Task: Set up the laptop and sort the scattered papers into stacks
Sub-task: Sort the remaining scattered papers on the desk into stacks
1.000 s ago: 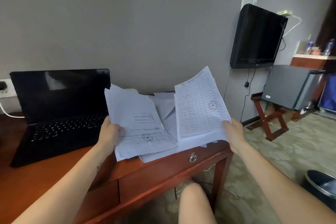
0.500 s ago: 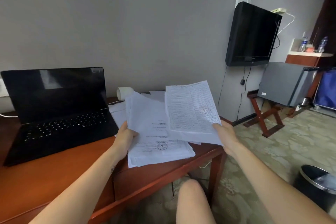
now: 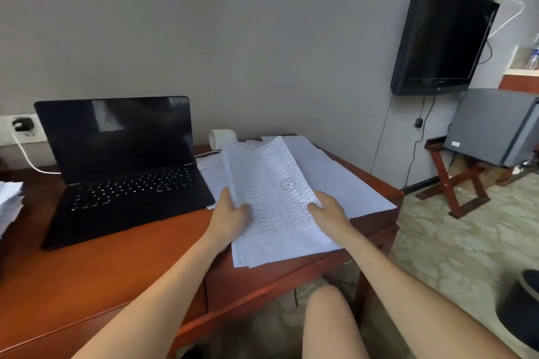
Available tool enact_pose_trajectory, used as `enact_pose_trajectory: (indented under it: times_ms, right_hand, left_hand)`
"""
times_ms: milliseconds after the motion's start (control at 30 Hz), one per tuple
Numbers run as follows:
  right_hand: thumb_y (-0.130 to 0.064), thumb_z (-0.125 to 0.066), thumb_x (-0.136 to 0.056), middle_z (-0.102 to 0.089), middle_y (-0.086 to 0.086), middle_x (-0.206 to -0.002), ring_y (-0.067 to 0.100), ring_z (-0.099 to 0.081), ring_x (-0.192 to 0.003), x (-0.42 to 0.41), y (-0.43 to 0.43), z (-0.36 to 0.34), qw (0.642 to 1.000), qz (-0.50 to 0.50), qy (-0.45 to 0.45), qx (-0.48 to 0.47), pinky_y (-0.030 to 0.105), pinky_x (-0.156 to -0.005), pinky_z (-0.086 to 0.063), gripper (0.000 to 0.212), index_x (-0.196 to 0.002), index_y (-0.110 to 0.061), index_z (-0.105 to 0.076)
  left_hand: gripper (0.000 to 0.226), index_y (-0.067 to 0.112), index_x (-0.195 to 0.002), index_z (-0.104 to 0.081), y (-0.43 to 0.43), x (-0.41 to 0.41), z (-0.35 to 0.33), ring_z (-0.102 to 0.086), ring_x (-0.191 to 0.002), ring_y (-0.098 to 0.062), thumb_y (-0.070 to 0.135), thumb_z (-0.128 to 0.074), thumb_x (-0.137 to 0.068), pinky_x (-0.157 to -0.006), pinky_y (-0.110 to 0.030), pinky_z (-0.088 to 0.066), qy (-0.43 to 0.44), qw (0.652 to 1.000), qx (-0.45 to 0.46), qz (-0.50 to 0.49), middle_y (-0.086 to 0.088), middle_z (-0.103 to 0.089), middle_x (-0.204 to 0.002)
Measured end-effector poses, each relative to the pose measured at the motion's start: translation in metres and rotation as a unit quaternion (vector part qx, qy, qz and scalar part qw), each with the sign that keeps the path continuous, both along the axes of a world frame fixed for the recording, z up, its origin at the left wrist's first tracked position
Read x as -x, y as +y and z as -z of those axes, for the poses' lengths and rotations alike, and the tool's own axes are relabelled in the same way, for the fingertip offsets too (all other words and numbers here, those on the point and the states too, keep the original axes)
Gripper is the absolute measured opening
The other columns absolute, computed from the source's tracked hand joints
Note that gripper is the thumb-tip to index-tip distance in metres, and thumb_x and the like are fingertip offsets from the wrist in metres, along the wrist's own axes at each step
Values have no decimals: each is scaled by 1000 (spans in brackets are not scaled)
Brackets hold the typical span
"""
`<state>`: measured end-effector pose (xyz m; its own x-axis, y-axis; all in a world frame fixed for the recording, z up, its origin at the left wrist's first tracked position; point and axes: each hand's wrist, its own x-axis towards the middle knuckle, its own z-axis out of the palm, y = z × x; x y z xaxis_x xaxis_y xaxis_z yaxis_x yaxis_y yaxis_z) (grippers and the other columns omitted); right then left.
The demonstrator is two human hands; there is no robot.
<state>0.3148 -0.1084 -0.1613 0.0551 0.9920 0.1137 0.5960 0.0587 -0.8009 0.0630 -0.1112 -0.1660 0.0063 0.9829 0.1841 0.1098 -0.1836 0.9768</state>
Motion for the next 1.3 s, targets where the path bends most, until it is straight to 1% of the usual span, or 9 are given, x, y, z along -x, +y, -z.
enact_pose_trajectory:
  times_ms: [200, 333, 433, 500, 600, 700, 867, 1067, 1300]
  right_hand:
    - [-41, -54, -79, -61, -7, -115, 21, -55, -114, 7, 12, -14, 1000, 0, -6, -15, 46, -99, -49, 34, -113, -38, -58]
    - [-33, -69, -84, -66, -2, -126, 16, -67, -112, 13, 25, -44, 981, -45, 186, -13, 45, -98, -55, 59, -137, -28, -43]
    - [-12, -63, -97, -73, -3, -117, 11, -71, -105, 23, 26, -76, 976, -70, 204, -40, 29, -89, -57, 27, -122, -23, -60]
    - [-3, -59, -98, -73, -7, -110, 7, -70, -100, 31, 25, -96, 970, -58, 220, -80, 17, -77, -55, 28, -114, -25, -61]
    - [-1, -57, -97, -70, -5, -113, 8, -68, -102, 40, 27, -111, 959, -36, 248, -130, 18, -77, -55, 35, -123, -22, -54]
    - [3, -53, -95, -70, -6, -111, 8, -68, -99, 49, 24, -112, 954, -26, 253, -157, 19, -76, -55, 36, -118, -24, -54]
    - [-1, -54, -93, -70, -5, -114, 9, -68, -103, 59, 18, -91, 947, -40, 289, -136, 22, -78, -54, 36, -123, -20, -58]
    - [-7, -57, -96, -72, -11, -115, 3, -68, -103, 63, 18, -90, 939, -42, 310, -143, 23, -83, -54, 30, -122, -22, -59]
    - [-7, -55, -97, -67, -10, -119, 6, -65, -106, 68, 18, -75, 958, -45, 256, -120, 13, -71, -51, 31, -126, -19, -54]
  left_hand:
    - [50, 23, -146, -46, -8, 6, -18, -63, -126, -16, 0, -58, -103, -103, -39, -56, -53, 998, -11, -23, 6, -65, -135]
    - [48, 27, -141, -50, -11, 16, -48, -64, -126, -17, 1, -60, -102, -106, -45, -54, -49, 995, -68, -45, 6, -66, -135]
    - [45, 24, -138, -53, -8, 23, -72, -65, -123, -15, 4, -64, -100, -107, -46, -54, -27, 989, -129, -61, 7, -67, -132]
    - [44, 22, -138, -54, -6, 25, -87, -65, -124, -13, 5, -66, -99, -105, -43, -54, -15, 983, -170, -67, 6, -67, -133]
    - [42, 27, -133, -56, 1, 27, -105, -63, -122, -9, 4, -66, -98, -105, -38, -54, -4, 975, -203, -94, 9, -66, -130]
    - [48, 40, -121, -56, 4, 26, -107, -64, -117, -5, 1, -66, -96, -102, -32, -54, -12, 972, -202, -121, 13, -66, -124]
    - [37, 22, -129, -56, 1, 26, -83, -64, -115, -10, 13, -71, -97, -96, -31, -55, -37, 976, -161, -144, 8, -65, -123]
    - [31, 23, -125, -54, 2, 26, -93, -64, -106, -4, 27, -70, -99, -85, -22, -52, -59, 975, -144, -159, 12, -65, -117]
    - [44, 18, -140, -51, 7, 27, -84, -60, -118, -15, 32, -66, -101, -100, -37, -49, -48, 981, -103, -159, 7, -62, -129]
